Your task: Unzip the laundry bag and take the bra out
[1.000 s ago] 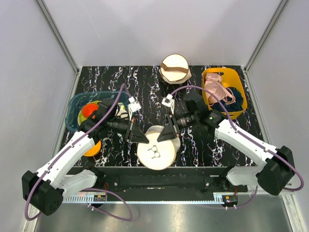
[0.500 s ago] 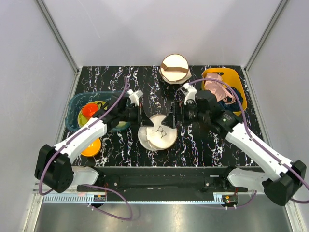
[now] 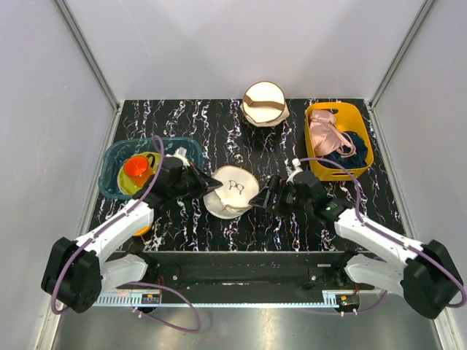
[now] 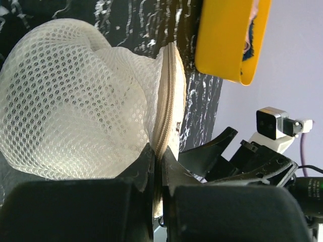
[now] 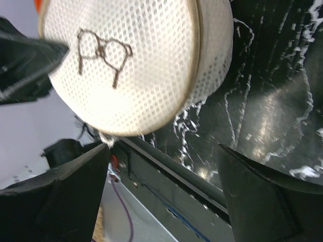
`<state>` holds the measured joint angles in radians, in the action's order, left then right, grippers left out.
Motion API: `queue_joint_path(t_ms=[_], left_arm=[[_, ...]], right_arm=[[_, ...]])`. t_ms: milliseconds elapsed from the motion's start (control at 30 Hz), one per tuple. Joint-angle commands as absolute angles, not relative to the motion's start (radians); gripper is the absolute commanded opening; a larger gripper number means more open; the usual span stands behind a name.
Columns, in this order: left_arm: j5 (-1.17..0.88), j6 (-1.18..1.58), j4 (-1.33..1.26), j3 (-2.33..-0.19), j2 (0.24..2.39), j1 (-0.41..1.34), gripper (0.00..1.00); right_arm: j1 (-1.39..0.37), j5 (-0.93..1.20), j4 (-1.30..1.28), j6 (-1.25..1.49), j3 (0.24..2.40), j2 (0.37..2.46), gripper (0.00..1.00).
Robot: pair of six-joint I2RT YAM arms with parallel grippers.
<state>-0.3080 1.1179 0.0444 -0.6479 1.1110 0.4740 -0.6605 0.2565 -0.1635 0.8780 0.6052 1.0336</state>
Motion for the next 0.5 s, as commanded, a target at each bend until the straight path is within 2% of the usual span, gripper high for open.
queue_joint_path(t_ms=[0,100,133,200,233,300,333,367,400,433,467], left_arm=[[-0.256,1.203,-0.002,-0.621,1.103,0.469,0.0],[-0.258,1.215,-0.005,-0.588,1.072,0.469,0.0],[-0.253,1.216,-0.003,-0.583,1.051,0.469,0.0],[-0.238,1.213,0.02,-0.58,1.032,0.471,0.0],[-0.236,1.21,0.023,-0.58,1.02,0.471,0.0],[-0.235,1.198,0.041,-0.583,1.014,0.469,0.0],[-0.233,1.19,0.057,-0.594,1.011,0.469,0.04],[-0.216,1.171,0.121,-0.606,1.006,0.469,0.11],[-0.204,1.155,0.149,-0.615,1.002,0.469,0.18],[-0.196,1.138,0.173,-0.629,0.996,0.469,0.37],[-0.189,1.109,0.192,-0.629,0.976,0.469,0.47]], right_arm=[[-0.658,0.299,0.32,1.095,0.517,1.164,0.86],[-0.66,0.354,0.48,1.123,0.532,1.291,0.73],[-0.658,0.366,0.53,1.129,0.541,1.316,0.64],[-0.658,0.379,0.569,1.147,0.555,1.362,0.54],[-0.66,0.376,0.583,1.15,0.557,1.367,0.37],[-0.658,0.345,0.559,1.137,0.577,1.352,0.21],[-0.658,0.327,0.476,1.118,0.592,1.338,0.13],[-0.66,0.304,0.412,1.068,0.632,1.324,0.0],[-0.66,0.257,0.344,1.036,0.656,1.293,0.0],[-0.66,0.236,0.227,1.001,0.681,1.284,0.0],[-0.658,0.22,0.18,0.917,0.728,1.278,0.0]])
